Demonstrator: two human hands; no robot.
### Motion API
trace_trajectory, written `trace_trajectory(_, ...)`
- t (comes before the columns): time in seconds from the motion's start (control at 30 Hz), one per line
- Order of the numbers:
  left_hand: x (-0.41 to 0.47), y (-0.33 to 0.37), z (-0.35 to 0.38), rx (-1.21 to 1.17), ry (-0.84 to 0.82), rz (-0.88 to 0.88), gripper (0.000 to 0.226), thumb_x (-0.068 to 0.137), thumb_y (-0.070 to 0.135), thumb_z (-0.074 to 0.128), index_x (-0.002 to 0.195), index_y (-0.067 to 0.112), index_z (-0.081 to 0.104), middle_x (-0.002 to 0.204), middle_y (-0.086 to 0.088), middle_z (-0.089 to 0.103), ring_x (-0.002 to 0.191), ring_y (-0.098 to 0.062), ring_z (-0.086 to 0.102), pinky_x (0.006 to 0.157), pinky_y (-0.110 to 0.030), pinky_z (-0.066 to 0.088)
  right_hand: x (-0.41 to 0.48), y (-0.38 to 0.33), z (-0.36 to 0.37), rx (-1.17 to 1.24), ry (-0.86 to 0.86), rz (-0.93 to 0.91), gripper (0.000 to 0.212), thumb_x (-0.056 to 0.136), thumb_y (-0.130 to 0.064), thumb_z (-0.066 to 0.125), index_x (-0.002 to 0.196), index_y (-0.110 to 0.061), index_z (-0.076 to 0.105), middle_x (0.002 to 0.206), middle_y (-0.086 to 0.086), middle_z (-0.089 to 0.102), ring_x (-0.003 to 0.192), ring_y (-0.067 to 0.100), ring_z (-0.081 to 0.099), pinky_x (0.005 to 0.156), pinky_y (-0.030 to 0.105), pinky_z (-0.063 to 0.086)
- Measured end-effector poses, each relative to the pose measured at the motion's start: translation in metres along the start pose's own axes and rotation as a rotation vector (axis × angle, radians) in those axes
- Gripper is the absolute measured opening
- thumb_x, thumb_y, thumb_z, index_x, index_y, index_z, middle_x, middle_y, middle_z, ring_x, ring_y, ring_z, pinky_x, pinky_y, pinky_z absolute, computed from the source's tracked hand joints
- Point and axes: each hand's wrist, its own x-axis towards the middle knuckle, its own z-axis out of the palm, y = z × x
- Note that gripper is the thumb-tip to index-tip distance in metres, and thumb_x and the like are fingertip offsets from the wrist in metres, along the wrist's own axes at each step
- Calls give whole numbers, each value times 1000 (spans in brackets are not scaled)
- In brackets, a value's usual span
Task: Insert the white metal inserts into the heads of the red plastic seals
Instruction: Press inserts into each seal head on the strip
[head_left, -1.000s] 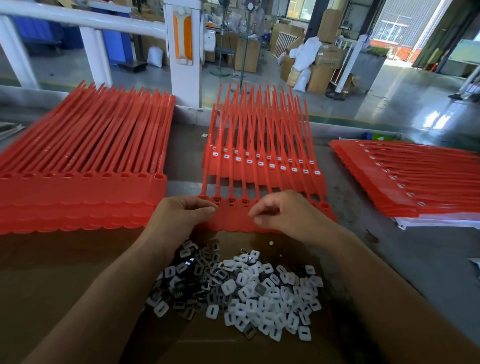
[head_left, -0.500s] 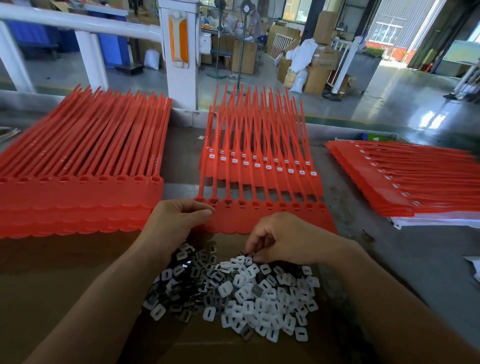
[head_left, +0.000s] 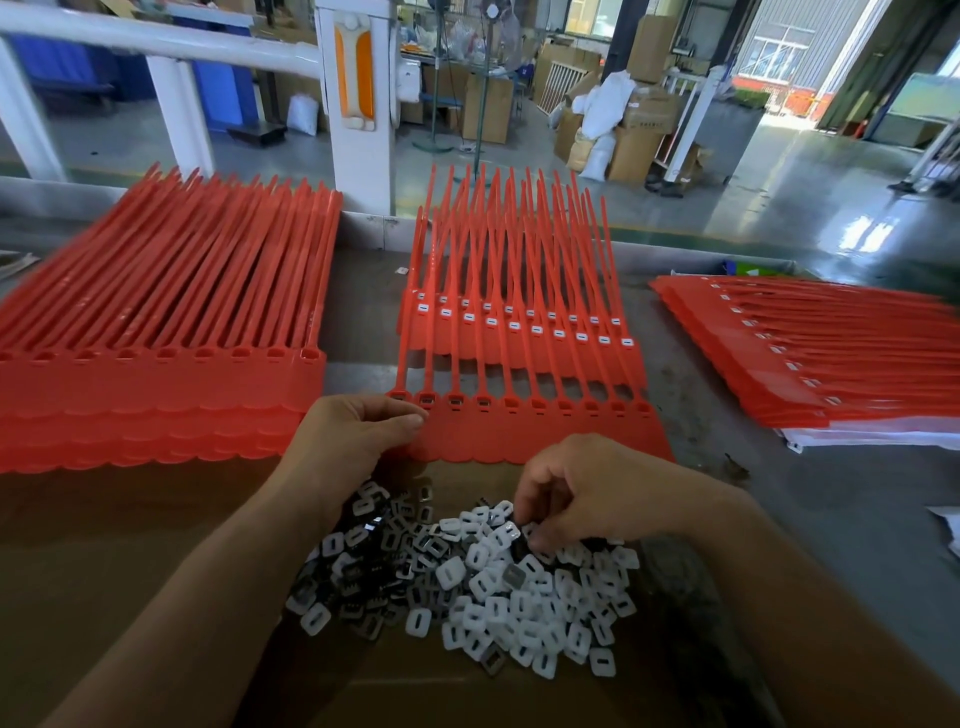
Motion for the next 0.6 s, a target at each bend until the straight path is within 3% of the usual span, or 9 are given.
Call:
trace_trajectory(0.2,-1,0,-1,-5,-2,-7,10,81,8,64,75,10,72,68,-6,71,54,-10,66,45,-13,47,-2,-1,-1,-21,2,-3,18,78,-22,72,73,-34,59,68,-32,58,69,-13,55,59,3,40)
trace_trajectory(0.43,-1,0,-1,1,-8,-20,10,81,9,64,76,11,72,70,-9,71,58,-15,68,47,-16,49,-4,-4,-8,94,76,25,13,90,-17,58,80,-24,53,74,-7,68,67,-2,64,62,13,49)
trace_trajectory(0.6,-1,1,-1,-12,-7,-23,9,80,8,64,76,10,72,71,-9,71,57,-15,67,46,-15,49,2,3,-14,49,253,57,16,78,-20,71,73,-27,57,70,-14,61,63,-6,55,62,15,45)
